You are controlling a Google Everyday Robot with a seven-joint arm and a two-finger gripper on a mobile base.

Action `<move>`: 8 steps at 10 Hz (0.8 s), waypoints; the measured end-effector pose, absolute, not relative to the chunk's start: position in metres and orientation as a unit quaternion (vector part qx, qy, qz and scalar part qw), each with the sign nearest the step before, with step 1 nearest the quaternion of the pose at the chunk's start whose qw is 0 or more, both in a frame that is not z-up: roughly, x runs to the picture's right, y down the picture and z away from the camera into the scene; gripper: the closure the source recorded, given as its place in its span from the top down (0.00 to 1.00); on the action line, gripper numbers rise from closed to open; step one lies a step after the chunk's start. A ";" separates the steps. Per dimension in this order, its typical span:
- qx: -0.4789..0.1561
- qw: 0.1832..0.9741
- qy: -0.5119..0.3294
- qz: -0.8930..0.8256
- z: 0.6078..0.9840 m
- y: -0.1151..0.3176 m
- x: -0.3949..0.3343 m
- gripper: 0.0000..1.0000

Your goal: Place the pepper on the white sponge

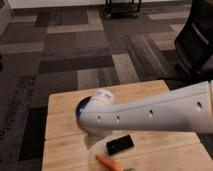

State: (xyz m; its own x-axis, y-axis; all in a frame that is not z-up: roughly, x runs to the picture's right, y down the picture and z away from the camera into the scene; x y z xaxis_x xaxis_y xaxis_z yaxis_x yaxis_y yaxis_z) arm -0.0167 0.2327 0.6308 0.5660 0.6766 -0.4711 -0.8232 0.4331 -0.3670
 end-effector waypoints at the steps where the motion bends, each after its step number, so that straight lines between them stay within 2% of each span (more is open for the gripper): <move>1: -0.297 0.840 0.117 0.439 0.628 0.243 -0.015 0.65; 4: -0.314 0.860 0.078 0.394 0.622 0.276 0.004 0.65; 8: -0.306 0.884 0.074 0.345 0.618 0.294 0.031 0.65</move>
